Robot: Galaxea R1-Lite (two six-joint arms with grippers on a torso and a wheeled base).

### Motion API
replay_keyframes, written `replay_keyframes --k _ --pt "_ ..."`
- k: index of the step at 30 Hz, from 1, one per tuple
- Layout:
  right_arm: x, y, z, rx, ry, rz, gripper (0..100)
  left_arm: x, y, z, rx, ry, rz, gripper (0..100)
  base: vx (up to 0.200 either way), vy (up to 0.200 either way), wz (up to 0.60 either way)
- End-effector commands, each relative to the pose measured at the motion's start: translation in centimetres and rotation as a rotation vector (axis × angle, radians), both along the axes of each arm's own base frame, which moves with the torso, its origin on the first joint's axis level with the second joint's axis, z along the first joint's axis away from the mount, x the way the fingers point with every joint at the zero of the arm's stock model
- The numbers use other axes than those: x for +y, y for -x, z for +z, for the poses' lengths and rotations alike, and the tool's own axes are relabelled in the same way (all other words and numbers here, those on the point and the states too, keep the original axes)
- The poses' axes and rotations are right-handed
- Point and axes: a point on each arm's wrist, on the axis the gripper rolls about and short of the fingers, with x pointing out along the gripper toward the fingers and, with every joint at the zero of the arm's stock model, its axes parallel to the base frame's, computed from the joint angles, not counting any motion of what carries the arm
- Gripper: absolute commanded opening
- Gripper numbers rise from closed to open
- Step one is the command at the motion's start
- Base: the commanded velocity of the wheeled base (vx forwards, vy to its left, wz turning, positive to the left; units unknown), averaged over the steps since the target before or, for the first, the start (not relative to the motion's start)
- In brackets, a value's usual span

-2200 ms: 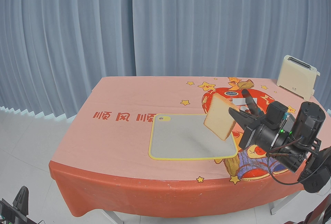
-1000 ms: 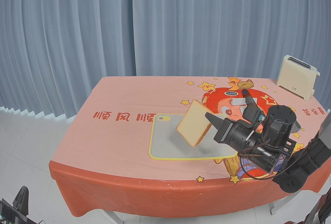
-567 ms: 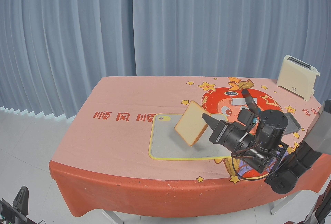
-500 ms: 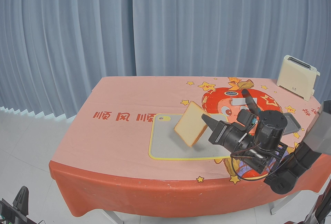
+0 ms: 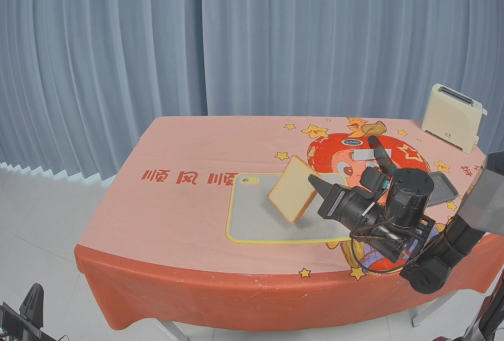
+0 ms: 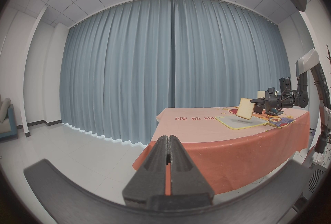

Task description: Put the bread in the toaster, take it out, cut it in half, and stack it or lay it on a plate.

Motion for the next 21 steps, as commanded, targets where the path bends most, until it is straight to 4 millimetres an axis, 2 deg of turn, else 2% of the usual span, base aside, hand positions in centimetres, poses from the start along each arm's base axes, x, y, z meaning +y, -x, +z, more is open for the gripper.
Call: replay_keyframes --k 1,21 --pt "-0.04 -0.1 -0.11 0.002 0.002 -0.003 0 0.0 -0.14 -0.48 0.019 0.0 0.001 0 0.0 0.0 0.0" --pt "0.38 -0.96 -0.71 0.006 0.001 -0.024 0 0.0 -0.14 -0.48 0.019 0.0 0.001 0 0.0 0.0 0.0"
